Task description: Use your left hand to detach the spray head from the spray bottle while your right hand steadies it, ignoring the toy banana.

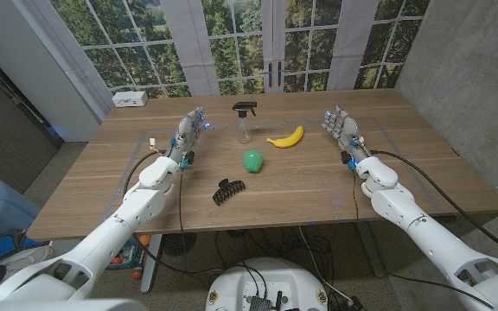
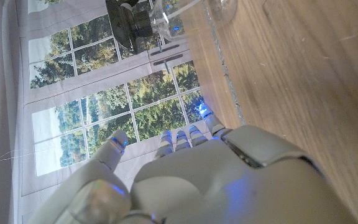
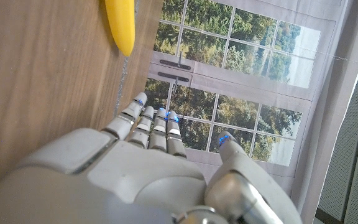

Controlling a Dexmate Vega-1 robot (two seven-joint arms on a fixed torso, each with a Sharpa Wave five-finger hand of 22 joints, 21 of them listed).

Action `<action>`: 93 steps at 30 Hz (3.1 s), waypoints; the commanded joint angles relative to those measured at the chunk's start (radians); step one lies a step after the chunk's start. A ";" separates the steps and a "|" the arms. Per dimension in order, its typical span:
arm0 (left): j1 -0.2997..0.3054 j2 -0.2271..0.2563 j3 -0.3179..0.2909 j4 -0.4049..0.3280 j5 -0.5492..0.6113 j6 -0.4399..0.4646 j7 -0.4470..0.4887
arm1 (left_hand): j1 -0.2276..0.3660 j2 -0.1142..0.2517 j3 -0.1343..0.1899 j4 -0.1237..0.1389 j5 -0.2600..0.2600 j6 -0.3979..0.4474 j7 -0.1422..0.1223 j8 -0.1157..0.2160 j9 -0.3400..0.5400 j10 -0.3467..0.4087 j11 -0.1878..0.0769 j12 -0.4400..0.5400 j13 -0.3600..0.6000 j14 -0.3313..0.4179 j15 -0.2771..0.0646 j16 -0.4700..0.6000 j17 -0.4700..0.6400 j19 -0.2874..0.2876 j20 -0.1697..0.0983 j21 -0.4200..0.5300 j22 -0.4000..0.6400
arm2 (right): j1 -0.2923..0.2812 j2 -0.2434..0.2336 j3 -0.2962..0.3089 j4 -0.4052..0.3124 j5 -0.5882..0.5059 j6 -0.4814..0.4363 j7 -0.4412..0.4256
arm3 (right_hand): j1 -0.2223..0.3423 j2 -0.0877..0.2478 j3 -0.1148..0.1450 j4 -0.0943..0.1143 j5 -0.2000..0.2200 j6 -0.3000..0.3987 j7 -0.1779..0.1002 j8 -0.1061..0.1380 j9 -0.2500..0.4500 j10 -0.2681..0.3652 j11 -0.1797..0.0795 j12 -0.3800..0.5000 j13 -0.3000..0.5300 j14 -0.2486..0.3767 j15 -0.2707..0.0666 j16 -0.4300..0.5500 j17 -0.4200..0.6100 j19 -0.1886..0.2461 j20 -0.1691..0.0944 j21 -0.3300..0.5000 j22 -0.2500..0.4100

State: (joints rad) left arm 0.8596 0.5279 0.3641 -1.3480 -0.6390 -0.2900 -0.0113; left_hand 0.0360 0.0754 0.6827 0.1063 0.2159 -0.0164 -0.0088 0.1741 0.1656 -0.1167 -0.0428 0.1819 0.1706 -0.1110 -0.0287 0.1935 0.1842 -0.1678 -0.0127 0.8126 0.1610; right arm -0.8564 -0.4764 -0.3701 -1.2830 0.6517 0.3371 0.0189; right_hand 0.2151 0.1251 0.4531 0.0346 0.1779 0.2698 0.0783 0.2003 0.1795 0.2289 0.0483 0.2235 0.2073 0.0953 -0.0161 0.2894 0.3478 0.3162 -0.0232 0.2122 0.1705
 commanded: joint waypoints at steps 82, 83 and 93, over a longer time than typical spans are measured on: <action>0.045 0.042 -0.027 -0.046 0.010 -0.055 -0.017 | 0.004 0.024 0.003 -0.040 0.010 -0.011 -0.003 0.006 0.005 -0.002 -0.005 0.005 0.002 0.010 -0.006 0.001 -0.004 0.022 0.008 -0.027 0.006 | 0.186 0.026 -0.255 0.021 -0.538 -0.055 -0.192 | 0.342 -0.256 -0.002 -0.206 0.047 -0.035 0.038 0.018 0.010 0.005 0.004 -0.005 0.005 0.060 0.030 -0.056 -0.104 0.103 0.027 -0.005 0.002; 0.046 0.042 -0.028 -0.046 0.009 -0.056 -0.017 | 0.004 0.024 0.003 -0.041 0.010 -0.011 -0.003 0.006 0.005 -0.002 -0.005 0.005 0.002 0.010 -0.006 0.001 -0.004 0.023 0.008 -0.027 0.006 | 0.191 0.030 -0.258 0.028 -0.541 -0.054 -0.191 | 0.342 -0.257 -0.003 -0.205 0.047 -0.035 0.038 0.017 0.010 0.005 0.004 -0.005 0.006 0.057 0.029 -0.057 -0.104 0.102 0.026 -0.006 0.002; 0.059 0.046 -0.033 -0.061 0.008 -0.059 -0.011 | 0.003 0.023 0.002 -0.042 0.010 -0.012 -0.001 0.006 0.005 -0.001 -0.007 0.005 0.002 0.013 -0.005 0.001 -0.004 0.027 0.012 -0.032 0.006 | 0.223 0.056 -0.284 0.069 -0.570 -0.052 -0.192 | 0.366 -0.257 -0.001 -0.208 0.062 -0.034 0.033 0.016 0.011 0.005 -0.005 -0.007 0.007 0.057 0.016 -0.061 -0.109 0.106 0.013 -0.007 0.003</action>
State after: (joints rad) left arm 0.9062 0.5692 0.3369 -1.3962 -0.6289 -0.3430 -0.0256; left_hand 0.0360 0.0753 0.6843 0.0669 0.2234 -0.0197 -0.0124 0.1740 0.1652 -0.1165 -0.0428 0.1819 0.1701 -0.0980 -0.0339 0.1934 0.1770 -0.1492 -0.0016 0.7836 0.1658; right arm -0.6680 -0.4478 -0.6253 -1.2566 0.1169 0.2805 -0.1704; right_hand 0.5660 -0.1342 0.4525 -0.1724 0.2332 0.2272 0.1174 0.2111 0.1888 0.2291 0.0481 0.2157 0.2121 0.1467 0.0068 0.2318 0.2367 0.4192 -0.0054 0.2071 0.1700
